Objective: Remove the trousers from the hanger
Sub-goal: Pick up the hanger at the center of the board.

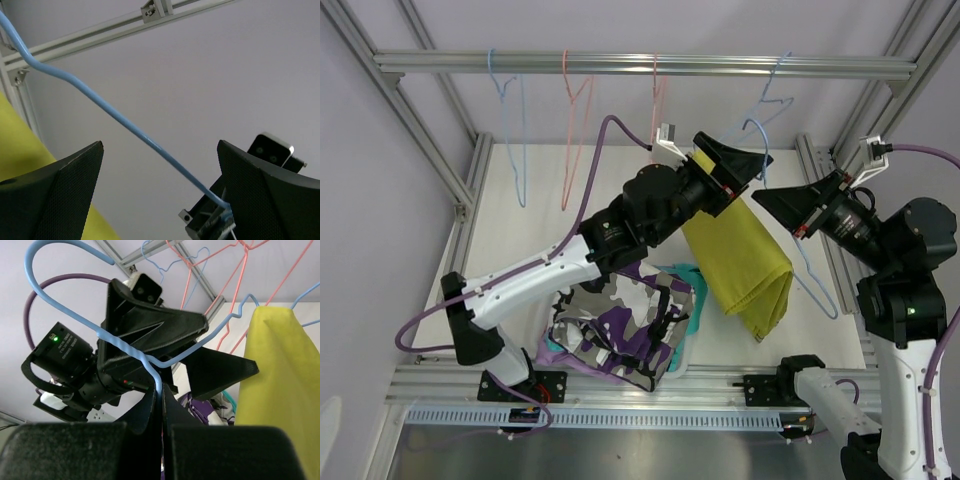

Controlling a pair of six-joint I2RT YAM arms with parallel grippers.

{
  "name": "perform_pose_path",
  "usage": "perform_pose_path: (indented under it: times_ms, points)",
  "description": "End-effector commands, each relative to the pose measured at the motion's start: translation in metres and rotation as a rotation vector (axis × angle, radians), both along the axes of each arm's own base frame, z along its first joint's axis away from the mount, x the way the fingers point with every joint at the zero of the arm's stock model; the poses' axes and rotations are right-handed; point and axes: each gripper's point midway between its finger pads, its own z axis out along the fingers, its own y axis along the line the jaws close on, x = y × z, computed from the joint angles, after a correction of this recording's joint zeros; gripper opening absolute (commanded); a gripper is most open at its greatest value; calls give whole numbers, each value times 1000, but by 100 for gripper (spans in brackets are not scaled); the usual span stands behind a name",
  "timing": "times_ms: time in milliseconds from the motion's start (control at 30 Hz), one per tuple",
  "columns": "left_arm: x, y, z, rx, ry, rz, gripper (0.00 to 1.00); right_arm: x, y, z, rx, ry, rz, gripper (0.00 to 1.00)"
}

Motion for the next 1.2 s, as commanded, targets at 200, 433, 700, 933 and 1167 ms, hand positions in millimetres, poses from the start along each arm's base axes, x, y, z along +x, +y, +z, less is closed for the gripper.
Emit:
perform_pose_path:
  times_ms: [200, 433, 700, 933, 1167]
  points:
    - [11, -17, 49, -294, 65, -54, 80, -47, 2, 29, -6, -260, 62, 0]
    - [17, -24, 57, -323, 61, -65, 14, -54, 4, 5, -50, -230, 94, 0]
    - [13, -11, 78, -288, 15, -89, 1, -40, 3, -28, -111, -151, 74, 0]
    - [17, 11, 81, -232, 28, -66, 1, -88, 8, -12, -186, -317, 193, 87]
    - [26, 44, 75, -200, 43, -49, 1, -93, -13, -12, -241, -340, 15, 100]
